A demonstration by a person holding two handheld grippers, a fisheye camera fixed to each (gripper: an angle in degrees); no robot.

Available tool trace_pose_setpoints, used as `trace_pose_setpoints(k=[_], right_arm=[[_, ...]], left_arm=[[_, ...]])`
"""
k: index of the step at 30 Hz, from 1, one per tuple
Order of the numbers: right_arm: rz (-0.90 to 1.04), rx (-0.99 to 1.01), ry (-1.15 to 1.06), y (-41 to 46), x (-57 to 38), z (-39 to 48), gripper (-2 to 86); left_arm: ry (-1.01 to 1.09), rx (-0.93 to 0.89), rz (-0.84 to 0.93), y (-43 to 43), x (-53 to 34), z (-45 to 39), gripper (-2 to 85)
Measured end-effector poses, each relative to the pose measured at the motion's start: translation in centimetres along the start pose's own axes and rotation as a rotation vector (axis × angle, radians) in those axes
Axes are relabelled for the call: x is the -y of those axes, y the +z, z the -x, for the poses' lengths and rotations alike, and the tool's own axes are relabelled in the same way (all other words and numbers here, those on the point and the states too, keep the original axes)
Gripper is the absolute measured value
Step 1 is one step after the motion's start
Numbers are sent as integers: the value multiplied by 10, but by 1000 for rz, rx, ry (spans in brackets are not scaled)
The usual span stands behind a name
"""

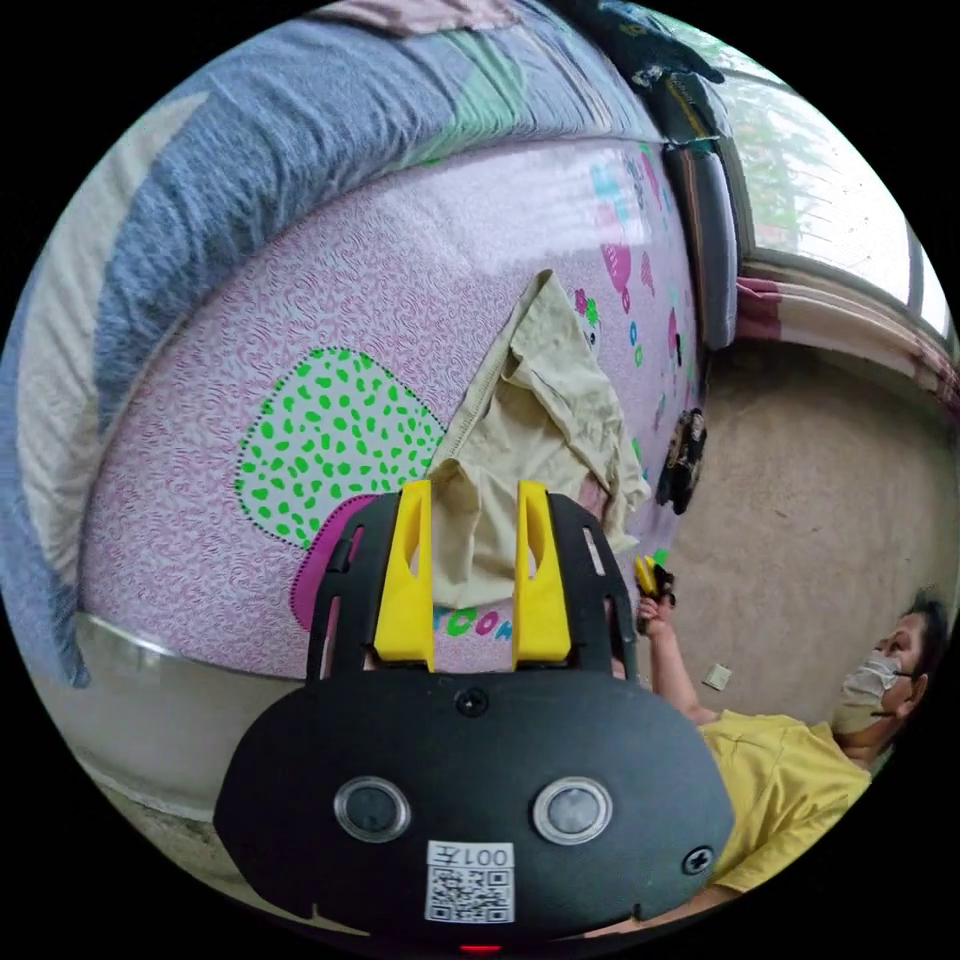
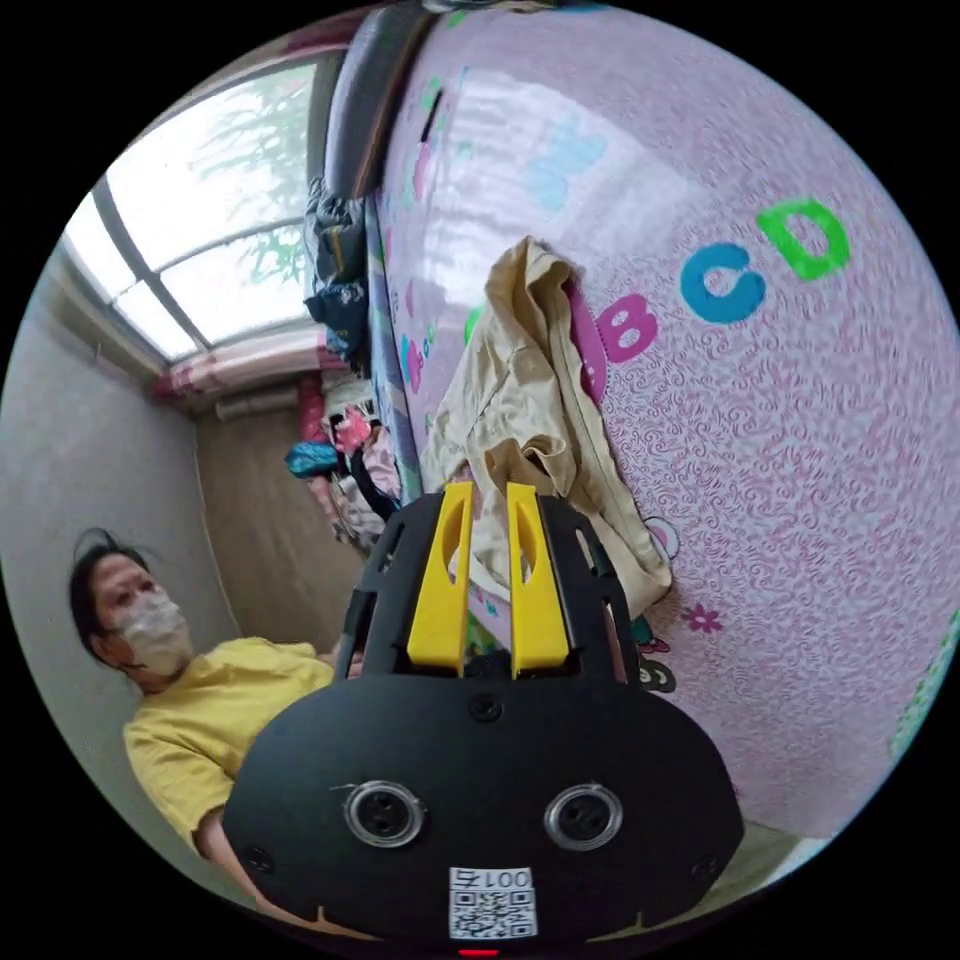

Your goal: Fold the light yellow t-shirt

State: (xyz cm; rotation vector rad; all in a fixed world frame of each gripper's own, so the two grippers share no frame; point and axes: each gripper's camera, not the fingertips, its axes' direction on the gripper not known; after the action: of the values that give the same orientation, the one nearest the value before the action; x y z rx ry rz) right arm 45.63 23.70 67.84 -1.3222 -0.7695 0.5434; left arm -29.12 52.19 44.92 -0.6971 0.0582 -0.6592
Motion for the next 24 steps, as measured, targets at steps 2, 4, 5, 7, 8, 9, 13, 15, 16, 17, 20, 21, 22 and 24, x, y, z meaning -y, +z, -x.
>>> trace_pose_setpoints(k=[2, 4, 5, 7, 8, 9, 13, 15, 16, 17, 20, 21, 22, 24], right_arm=[[63, -168, -178, 5, -2, 28, 60], [101, -294, -351, 12, -5, 50, 59], [123, -351, -468, 17, -8, 63, 57], [147, -381, -601, 22, -12, 78, 52], [149, -401, -680, 24, -14, 87, 52], [154, -414, -713, 26, -14, 90, 52], [251, -515, -872, 41, -13, 106, 69], [317, -544, -921, 49, -12, 109, 75], [351, -571, -955, 53, -12, 110, 77], [371, -580, -980, 56, -11, 112, 78], [409, -544, -990, 57, -2, 113, 81], [413, -548, -996, 58, -1, 113, 81], [427, -562, -1007, 59, 2, 113, 82], [451, -577, -1019, 62, 7, 114, 82]], left_arm=[[126, 177, -66, -12, -11, -39, 61], [477, 337, -88, -11, -34, -119, 45], [576, 354, -76, -6, -42, -141, 43], [956, 343, 18, 25, -76, -228, 36], [1041, 332, 46, 35, -85, -248, 34], [1204, 311, 102, 57, -103, -284, 35], [1639, 366, 171, 124, -153, -374, 40], [1754, 331, 213, 142, -164, -398, 43], [1818, 319, 243, 151, -169, -411, 43], [1844, 317, 250, 154, -171, -417, 42], [1970, 367, 297, 167, -180, -442, 32], [2018, 385, 298, 169, -182, -450, 26], [2039, 391, 307, 170, -182, -459, 21], [2053, 379, 352, 173, -179, -472, 19]])
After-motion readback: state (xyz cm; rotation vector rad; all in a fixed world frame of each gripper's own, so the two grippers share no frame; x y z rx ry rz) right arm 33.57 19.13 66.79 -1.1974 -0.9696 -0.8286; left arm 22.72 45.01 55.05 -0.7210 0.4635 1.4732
